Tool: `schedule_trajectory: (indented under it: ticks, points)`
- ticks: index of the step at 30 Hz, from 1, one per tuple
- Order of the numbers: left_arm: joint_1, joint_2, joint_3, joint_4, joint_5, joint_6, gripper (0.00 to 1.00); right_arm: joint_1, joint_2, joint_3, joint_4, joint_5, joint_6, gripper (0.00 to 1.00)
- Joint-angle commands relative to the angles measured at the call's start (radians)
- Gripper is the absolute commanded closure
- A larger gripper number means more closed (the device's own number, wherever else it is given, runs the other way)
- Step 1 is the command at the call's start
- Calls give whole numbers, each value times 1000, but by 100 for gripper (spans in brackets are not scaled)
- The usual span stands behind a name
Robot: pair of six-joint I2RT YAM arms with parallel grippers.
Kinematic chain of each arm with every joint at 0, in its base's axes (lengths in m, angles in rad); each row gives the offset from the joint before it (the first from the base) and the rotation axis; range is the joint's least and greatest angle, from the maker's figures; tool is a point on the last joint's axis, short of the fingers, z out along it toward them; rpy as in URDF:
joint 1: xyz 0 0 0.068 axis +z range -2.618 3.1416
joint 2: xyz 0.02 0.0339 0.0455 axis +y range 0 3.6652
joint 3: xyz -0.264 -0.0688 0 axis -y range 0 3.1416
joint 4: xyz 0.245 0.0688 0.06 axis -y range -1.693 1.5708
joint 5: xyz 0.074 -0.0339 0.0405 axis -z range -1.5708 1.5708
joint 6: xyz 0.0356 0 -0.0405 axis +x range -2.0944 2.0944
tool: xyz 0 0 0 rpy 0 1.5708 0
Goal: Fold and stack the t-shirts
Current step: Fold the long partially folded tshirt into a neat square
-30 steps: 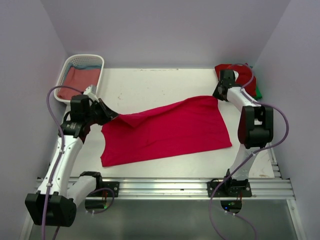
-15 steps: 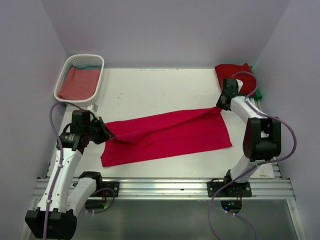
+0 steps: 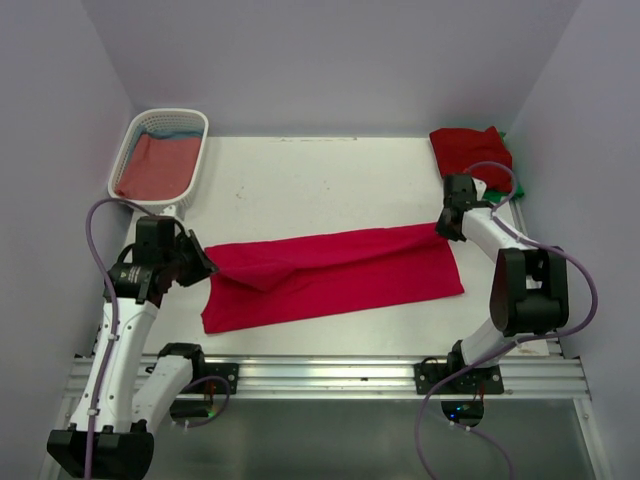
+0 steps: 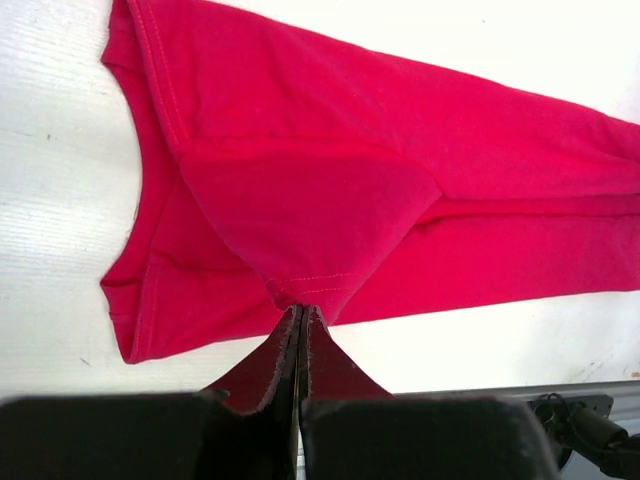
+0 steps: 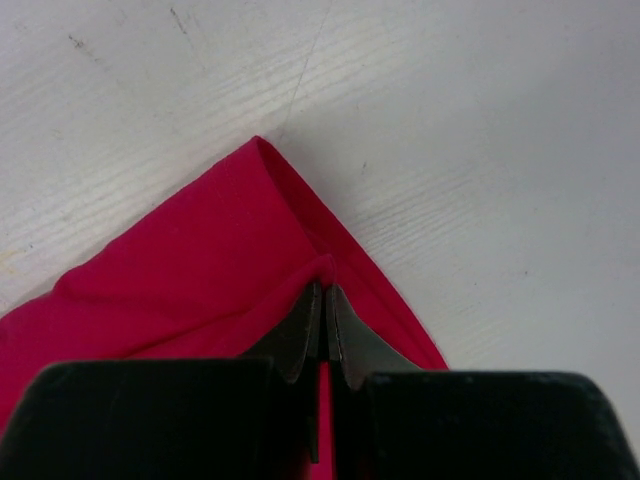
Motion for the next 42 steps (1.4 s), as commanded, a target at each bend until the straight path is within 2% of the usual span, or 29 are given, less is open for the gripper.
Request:
schedule_trajectory:
  ticks: [1, 17, 18, 19, 22, 23, 25, 26, 28, 31, 32, 33, 34, 35, 36, 37, 38, 42]
  points:
    - [5, 0, 28, -50, -29, 16, 100, 8, -28, 1, -7, 36, -11, 100]
    - [-31, -48, -43, -119, -32, -9, 100, 40, -24, -16, -56, 91, 11, 98]
    - [-31, -55, -32, -127, -35, -13, 100, 46, -28, -15, -79, 94, 17, 88]
    - [-31, -57, -25, -136, -38, -15, 100, 49, -35, -12, -91, 103, 26, 64]
    - [-31, -91, 9, -156, -46, -47, 77, 74, -87, 1, -130, 128, 41, 45]
    - [-31, -106, 20, -142, -41, -58, 62, 75, -103, 7, -136, 125, 41, 43]
    - [-31, -135, 57, -124, -52, -78, 51, 84, -142, 34, -151, 120, 43, 41]
    - [-31, -140, 69, -110, -62, -84, 40, 86, -151, 42, -153, 112, 41, 39]
    - [-31, -135, 75, -54, -72, -90, 32, 86, -159, 62, -136, 89, 40, 39]
    - [-31, -123, -21, 75, -66, -93, 29, 86, -133, 83, -114, 48, 46, 41]
    - [-31, -118, -58, 190, -40, -91, 31, 86, -122, 82, -101, 19, 46, 44]
    - [-31, -91, -128, 242, -27, -93, 34, 86, -113, 76, -61, 4, 47, 62]
    - [-31, -69, -153, 290, -14, -94, 52, 84, -84, 76, -47, -13, 47, 76]
    - [-31, -43, -176, 381, 15, -93, 64, 86, -70, 77, -35, -32, 47, 91]
    - [-31, 9, -211, 420, 26, -100, 78, 86, -52, 85, -22, -70, 50, 100]
    - [-31, 36, -227, 457, 31, -102, 100, 86, -32, 88, -19, -78, 57, 100]
    - [-32, 61, -245, 529, 39, -108, 100, 86, -3, 90, 5, -93, 57, 100]
    - [-31, 205, -307, 638, 36, -107, 100, 86, 47, 76, 33, -142, 66, 100]
